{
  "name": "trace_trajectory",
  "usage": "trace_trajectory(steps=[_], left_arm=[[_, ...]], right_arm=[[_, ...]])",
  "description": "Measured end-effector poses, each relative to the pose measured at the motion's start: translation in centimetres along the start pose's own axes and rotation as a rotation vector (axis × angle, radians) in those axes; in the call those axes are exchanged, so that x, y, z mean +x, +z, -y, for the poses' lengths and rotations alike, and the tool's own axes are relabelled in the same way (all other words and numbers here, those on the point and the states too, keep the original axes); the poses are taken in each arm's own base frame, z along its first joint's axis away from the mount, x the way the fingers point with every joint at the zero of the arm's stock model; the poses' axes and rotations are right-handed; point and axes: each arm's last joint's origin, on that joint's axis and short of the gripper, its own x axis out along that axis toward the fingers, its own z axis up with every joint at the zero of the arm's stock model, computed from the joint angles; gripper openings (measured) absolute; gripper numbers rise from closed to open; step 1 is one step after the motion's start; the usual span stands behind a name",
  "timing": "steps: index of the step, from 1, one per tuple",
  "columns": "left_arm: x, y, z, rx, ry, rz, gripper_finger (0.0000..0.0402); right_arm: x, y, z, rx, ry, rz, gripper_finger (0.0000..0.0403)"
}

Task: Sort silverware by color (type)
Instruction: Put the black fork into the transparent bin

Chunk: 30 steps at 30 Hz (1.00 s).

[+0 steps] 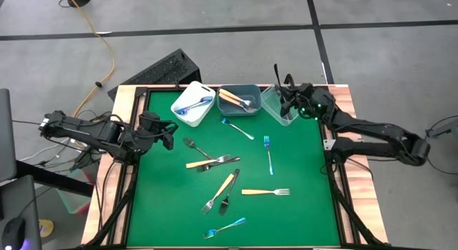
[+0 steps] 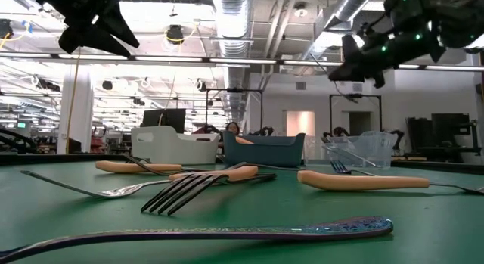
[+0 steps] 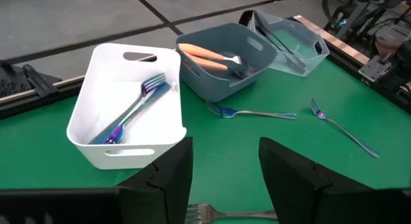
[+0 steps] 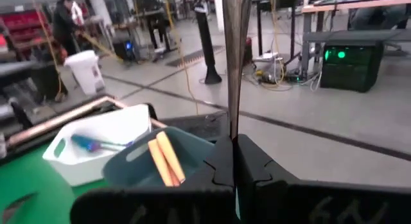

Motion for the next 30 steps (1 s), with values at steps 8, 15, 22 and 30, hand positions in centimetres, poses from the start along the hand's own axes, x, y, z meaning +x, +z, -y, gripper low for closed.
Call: trace_trajectory(steps=[8,15,22,30], left_arm=[[0.0,0.0,0.0,0.000,0.009,0.012,0.0162],[0.0,0.0,-0.1,0.006,0.014,0.008,0.0162],[0.0,-0.1,-0.2,0.001,0.021,0.002,0.0162],[0.0,-0.1,-0.3,0.010,0.040,0.014,0.0162]], right_arm=[[1.4,-2.2,1.6,0.022,-0.050,-0.044,0.0008],[2.8,-3.6,2.8,0.011,-0.037,-0.083,0.0008],[2.5,-6.0,3.9,0.084,-0.060,-0.048,0.0008],[1.9,-8.0,4.6,0.109,-0.071,-0.076,0.0008]])
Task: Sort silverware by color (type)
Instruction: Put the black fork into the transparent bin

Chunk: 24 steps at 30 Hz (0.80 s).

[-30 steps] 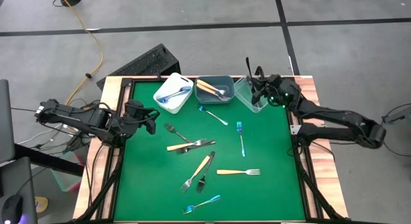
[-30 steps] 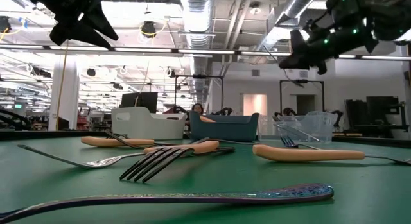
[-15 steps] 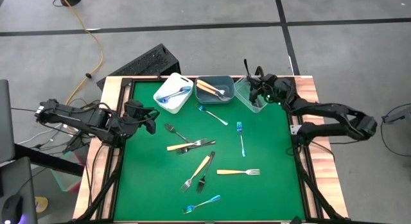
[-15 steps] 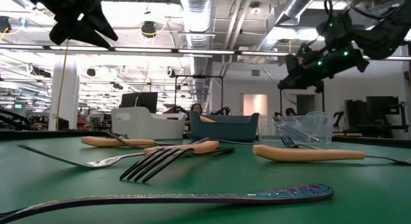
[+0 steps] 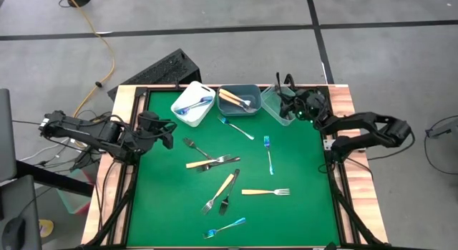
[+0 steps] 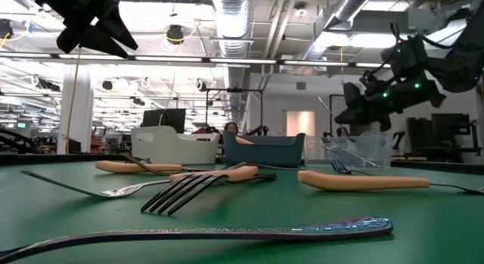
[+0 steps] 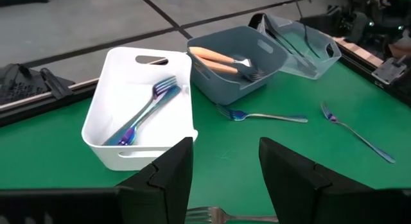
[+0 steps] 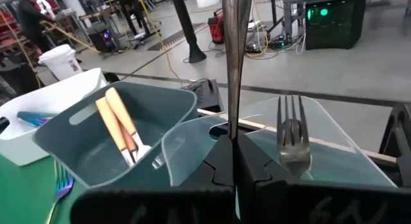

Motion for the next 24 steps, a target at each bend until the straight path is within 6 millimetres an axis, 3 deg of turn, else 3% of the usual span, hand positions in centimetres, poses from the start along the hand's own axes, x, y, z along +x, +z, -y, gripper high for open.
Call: trace_trajectory(steps=[24], left_arm=[[0.0,0.0,-0.1,-0.009,0.017,0.010,0.0162]], right_arm=[[1.0,-2.7,1.3,0.117,-0.086,-0.159,0.0008]])
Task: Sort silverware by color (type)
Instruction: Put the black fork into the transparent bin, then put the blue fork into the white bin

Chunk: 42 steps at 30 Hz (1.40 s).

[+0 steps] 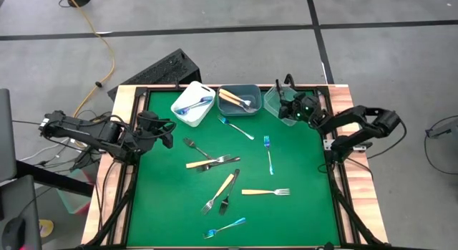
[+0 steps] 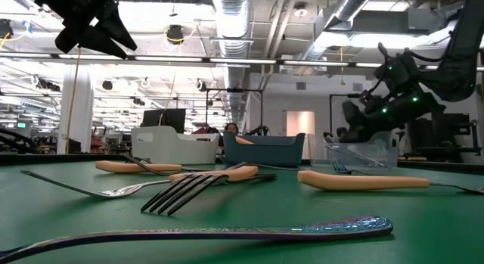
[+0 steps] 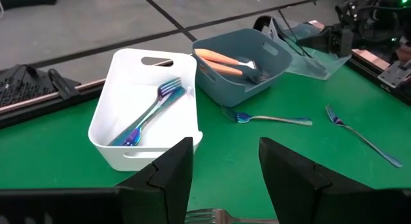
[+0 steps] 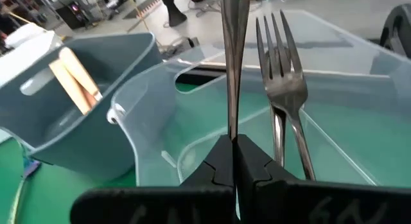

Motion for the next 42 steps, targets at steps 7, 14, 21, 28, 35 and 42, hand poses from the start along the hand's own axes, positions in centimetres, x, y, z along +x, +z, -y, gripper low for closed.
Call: trace_trajectory(steps=[7,14,21,28,35,42], left_arm=[[0.0,0.0,0.0,-0.003,0.001,0.002,0.0162],[0.0,0.0,0.0,-0.006,0.008,0.010,0.0162],[0.0,0.0,0.0,-0.017,0.010,0.013,0.0162],[0.0,0.0,0.0,-0.017,0.010,0.013,0.0162],[0.0,0.0,0.0,-0.017,0.010,0.013,0.0162],[0.0,0.0,0.0,-0.017,0.010,0.013,0.0162]], right_arm=[[0.6,0.2,0.0,-0.001,-0.033,-0.060,0.0010],[0.9,0.5,-0.1,-0.006,-0.042,-0.080,0.0014],[0.9,0.5,-0.1,-0.006,-0.042,-0.079,0.0052],[1.0,0.7,-0.2,-0.006,-0.038,-0.069,0.0096],[1.7,2.1,-0.8,-0.007,-0.012,-0.028,0.0147],[2.7,4.3,-2.0,-0.010,0.055,0.019,0.0175]])
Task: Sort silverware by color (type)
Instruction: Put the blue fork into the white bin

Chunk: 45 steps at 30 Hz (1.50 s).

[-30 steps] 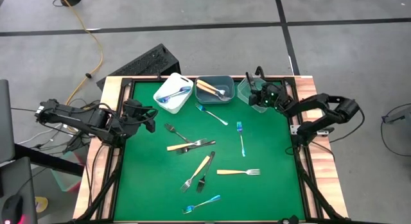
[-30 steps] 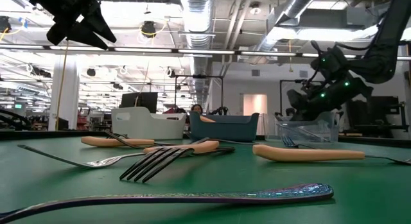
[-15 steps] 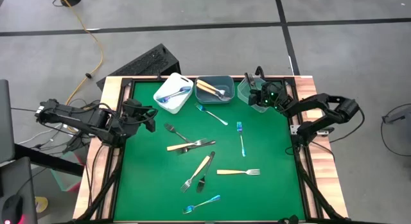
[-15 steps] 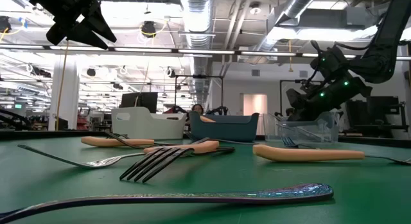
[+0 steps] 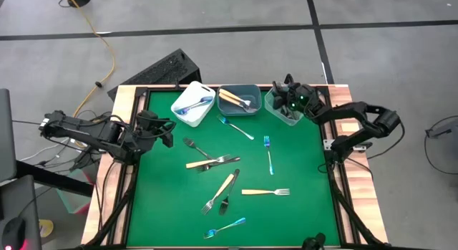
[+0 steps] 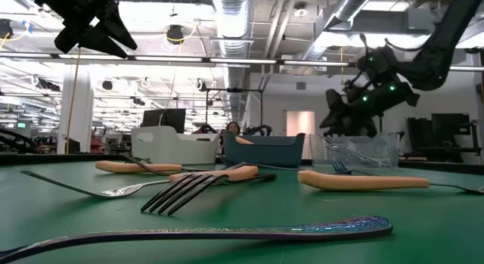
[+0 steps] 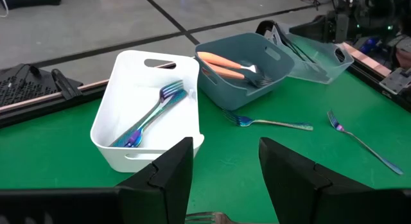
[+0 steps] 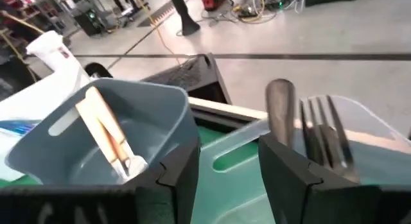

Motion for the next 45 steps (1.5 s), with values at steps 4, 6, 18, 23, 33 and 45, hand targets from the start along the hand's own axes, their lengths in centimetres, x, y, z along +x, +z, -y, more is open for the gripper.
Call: trace_trajectory(steps=[4,6,18,23,33,45], left_arm=[[0.0,0.0,0.0,0.000,0.000,0.000,0.0162],[0.0,0.0,0.0,0.000,0.000,0.000,0.0162],[0.0,0.1,-0.1,0.026,0.017,0.022,0.0162],[0.0,0.1,-0.1,0.026,0.023,0.029,0.0162],[0.0,0.1,-0.1,-0.001,0.031,0.041,0.0162],[0.0,0.1,-0.1,-0.023,0.031,0.042,0.0162]], right_arm=[[0.5,0.2,-1.0,-0.034,0.010,-0.084,0.0167],[0.6,-0.2,-1.5,-0.077,0.003,-0.161,0.0160],[0.9,-0.2,-2.3,-0.179,-0.095,-0.265,0.0043],[1.2,0.4,-2.6,-0.194,-0.087,-0.247,0.0008],[2.1,0.5,-2.4,-0.192,-0.096,-0.260,0.0005],[6.1,0.3,-3.1,-0.140,-0.077,-0.367,0.0007]])
